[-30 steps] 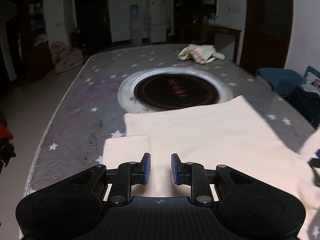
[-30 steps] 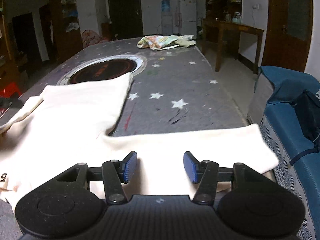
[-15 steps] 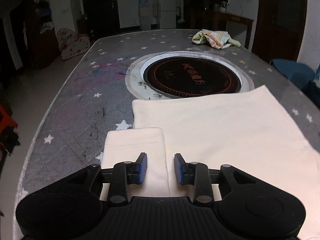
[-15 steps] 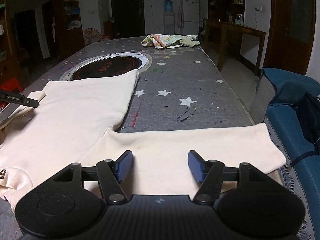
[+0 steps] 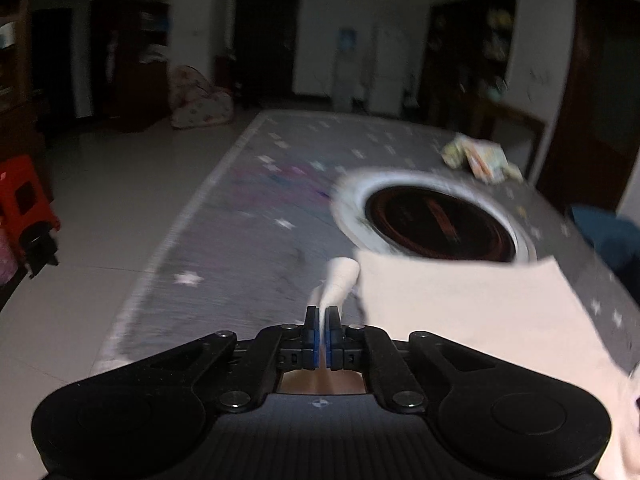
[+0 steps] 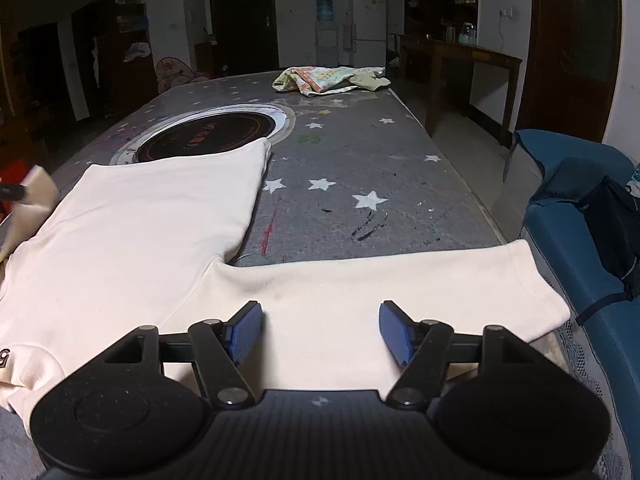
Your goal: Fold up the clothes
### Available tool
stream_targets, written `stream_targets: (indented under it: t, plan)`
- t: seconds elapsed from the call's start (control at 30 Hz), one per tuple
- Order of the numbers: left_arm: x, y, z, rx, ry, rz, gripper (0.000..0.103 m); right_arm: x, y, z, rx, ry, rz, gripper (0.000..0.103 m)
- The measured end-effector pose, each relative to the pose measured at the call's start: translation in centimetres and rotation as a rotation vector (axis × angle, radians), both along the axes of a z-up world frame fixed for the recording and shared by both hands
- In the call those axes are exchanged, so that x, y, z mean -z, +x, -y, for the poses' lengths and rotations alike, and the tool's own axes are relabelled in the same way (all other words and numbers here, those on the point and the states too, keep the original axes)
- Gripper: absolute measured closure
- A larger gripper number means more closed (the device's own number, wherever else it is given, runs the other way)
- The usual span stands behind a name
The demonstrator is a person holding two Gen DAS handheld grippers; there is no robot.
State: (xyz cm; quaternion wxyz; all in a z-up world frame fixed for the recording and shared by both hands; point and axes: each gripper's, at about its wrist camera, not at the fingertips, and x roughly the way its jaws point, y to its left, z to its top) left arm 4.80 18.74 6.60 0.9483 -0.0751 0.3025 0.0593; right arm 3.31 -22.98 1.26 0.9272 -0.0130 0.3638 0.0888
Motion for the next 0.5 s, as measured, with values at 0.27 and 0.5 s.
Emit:
stream_targets:
  t: [0.27,0.5]
  plan:
    - [-1.8,-7.1,-5.2,-0.129,-0.062,0.127,0.100,0.1,-0.2,-0.5,0.003,-0.001,-0.009,0.023]
    - [0.6,-12.1,-8.0,-0.182,-0.027,0.144,0.100,0.2,-0.5,-0.9,0.005,-0.008,-0.011,0.015]
